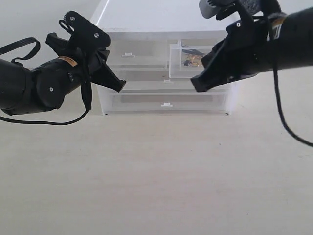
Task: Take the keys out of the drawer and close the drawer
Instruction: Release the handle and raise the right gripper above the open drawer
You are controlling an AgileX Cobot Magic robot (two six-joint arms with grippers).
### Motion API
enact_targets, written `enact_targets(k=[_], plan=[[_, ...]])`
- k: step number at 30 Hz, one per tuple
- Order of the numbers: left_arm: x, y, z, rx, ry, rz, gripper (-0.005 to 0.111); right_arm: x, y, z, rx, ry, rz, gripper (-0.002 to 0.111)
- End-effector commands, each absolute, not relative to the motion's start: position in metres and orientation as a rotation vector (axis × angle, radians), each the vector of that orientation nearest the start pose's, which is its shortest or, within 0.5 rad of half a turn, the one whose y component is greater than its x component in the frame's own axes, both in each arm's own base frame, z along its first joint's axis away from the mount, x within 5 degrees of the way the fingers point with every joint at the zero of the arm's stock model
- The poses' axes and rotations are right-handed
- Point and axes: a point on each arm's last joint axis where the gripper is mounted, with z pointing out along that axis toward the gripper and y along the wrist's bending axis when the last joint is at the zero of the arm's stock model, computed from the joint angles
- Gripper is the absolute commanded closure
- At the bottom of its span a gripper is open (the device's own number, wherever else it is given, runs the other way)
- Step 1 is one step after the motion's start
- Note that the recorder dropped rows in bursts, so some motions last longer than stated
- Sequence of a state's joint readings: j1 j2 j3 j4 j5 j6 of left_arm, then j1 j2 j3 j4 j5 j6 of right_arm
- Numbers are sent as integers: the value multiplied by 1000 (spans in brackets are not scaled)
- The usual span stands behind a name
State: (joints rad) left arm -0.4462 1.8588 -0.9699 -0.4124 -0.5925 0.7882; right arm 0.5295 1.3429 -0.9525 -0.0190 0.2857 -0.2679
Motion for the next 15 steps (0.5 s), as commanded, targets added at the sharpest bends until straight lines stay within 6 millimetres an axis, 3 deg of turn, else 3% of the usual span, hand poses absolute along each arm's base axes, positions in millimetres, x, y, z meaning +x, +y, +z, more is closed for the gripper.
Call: enact_targets(k=[1, 7, 15], plan=[[366, -149, 197, 595, 1706, 198, 103, 269, 133, 326, -1156, 1942, -190, 108], [366, -149, 197, 597, 1710, 196, 103, 291, 124, 354, -1592, 1752, -646, 108], [367, -149, 198, 592, 1702, 200, 103, 337, 135, 338, -1890, 1817, -684, 108]])
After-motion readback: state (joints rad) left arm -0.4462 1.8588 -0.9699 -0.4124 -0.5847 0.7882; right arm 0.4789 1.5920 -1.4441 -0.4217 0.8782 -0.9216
